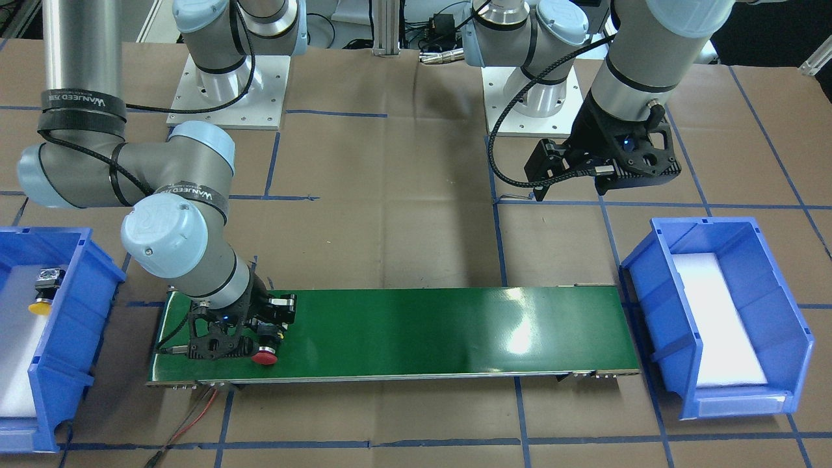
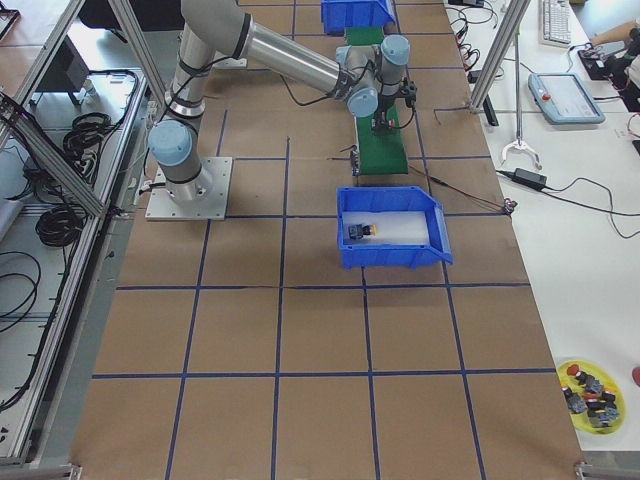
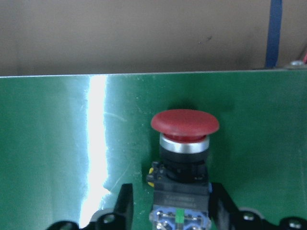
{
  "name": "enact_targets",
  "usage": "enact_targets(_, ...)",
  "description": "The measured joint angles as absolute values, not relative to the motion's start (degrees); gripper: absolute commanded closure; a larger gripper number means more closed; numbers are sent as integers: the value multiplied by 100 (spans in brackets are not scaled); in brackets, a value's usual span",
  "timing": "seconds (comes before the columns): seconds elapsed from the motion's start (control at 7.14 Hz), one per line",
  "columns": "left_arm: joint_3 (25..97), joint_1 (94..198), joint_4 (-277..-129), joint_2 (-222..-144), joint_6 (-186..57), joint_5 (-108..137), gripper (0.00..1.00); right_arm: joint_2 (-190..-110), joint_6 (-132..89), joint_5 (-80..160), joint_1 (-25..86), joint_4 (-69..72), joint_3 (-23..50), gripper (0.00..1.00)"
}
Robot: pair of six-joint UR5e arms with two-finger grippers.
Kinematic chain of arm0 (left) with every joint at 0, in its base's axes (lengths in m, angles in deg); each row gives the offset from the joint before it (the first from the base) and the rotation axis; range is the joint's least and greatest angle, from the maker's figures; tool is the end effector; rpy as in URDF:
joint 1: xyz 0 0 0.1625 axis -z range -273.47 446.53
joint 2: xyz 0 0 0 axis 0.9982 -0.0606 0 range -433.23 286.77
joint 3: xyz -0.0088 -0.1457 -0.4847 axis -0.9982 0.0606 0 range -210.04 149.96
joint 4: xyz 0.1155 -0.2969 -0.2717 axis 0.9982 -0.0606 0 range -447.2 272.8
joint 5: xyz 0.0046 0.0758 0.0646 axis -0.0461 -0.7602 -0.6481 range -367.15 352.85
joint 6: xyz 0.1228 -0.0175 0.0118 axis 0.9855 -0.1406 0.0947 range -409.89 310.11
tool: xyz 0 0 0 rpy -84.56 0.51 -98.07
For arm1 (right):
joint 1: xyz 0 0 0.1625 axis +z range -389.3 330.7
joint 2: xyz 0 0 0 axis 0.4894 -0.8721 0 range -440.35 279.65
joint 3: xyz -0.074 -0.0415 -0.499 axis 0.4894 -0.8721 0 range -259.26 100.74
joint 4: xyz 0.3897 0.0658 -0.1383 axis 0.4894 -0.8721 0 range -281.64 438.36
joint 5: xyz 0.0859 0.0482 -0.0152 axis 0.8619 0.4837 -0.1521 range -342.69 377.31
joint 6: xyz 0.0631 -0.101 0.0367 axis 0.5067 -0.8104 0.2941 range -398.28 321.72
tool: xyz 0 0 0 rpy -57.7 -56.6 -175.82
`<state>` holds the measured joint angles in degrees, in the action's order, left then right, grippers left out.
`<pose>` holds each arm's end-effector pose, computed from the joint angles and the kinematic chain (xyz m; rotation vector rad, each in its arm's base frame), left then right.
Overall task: Transport two buttons from left to right
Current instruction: 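Carry the red button with the right gripper into the bin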
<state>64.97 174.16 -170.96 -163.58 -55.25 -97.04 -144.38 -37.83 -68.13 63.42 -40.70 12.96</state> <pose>-0.1128 -0.5049 0.5086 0.2114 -3.1322 0.0242 0.1749 -0.6654 0.3074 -0.0614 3.0611 -0.0196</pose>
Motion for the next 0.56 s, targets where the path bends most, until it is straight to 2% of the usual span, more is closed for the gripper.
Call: enact_targets(0.56, 6497, 17416, -17096, -16356, -5525, -9704, 0, -15171, -4706, -7628, 5671, -2807, 593, 93)
